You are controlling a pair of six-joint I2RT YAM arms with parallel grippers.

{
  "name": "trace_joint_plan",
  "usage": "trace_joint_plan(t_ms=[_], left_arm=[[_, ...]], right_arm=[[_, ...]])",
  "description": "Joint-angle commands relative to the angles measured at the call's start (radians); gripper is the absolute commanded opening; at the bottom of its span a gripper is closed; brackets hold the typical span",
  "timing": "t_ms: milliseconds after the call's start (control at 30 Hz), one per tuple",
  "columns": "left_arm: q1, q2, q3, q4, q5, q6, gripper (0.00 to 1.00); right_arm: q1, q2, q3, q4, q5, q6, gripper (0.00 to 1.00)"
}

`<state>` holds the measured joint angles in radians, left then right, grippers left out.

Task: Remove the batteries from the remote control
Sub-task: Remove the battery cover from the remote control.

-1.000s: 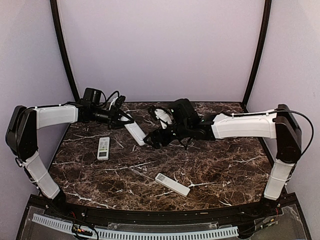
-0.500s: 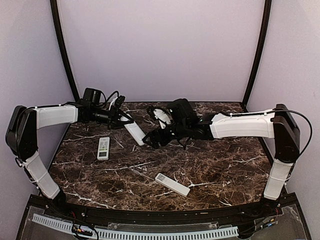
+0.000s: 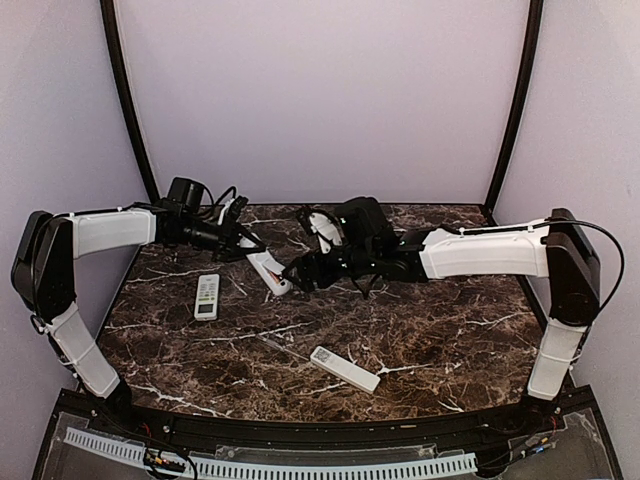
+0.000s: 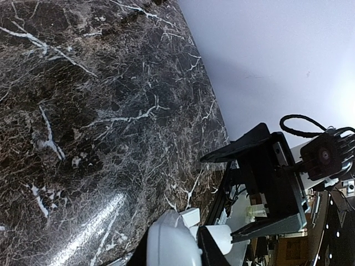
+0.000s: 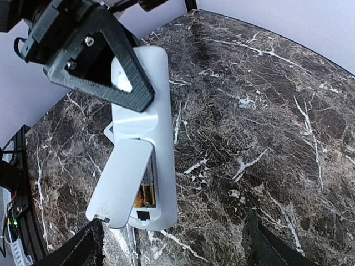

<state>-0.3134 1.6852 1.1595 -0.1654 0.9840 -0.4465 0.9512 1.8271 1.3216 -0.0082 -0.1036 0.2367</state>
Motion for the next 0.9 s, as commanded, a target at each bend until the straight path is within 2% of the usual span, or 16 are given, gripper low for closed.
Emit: trace_joint_plan(t_ms=[0, 167, 433, 667, 867], left_arm=[[-0.023, 0.002, 0.031, -0.104, -0.061, 0.043, 0.0], [-0.023, 0.038, 0.058, -0.2, -0.21, 0.057, 0.0], [-0.018, 0.042, 0.069, -0.232, -0.272, 0.055, 0.0], [0.026, -0.01, 0.06, -0.202, -0.248, 0.063, 0.0], [0.083, -0.053, 0.059, -0.172, -0.138, 0.091, 0.0]], right_arm=[[0.004, -0.011, -0.005, 0.117, 0.059, 0.071, 0.83], [-0.007, 0.012, 0.013, 0.084, 0.127, 0.139, 0.83], [-0.049, 0.011, -0.01, 0.067, 0.142, 0.216, 0.82], [-0.077, -0.03, -0.059, 0.062, 0.137, 0.199, 0.82], [-0.106, -0.077, -0.084, 0.029, 0.132, 0.152, 0.81]])
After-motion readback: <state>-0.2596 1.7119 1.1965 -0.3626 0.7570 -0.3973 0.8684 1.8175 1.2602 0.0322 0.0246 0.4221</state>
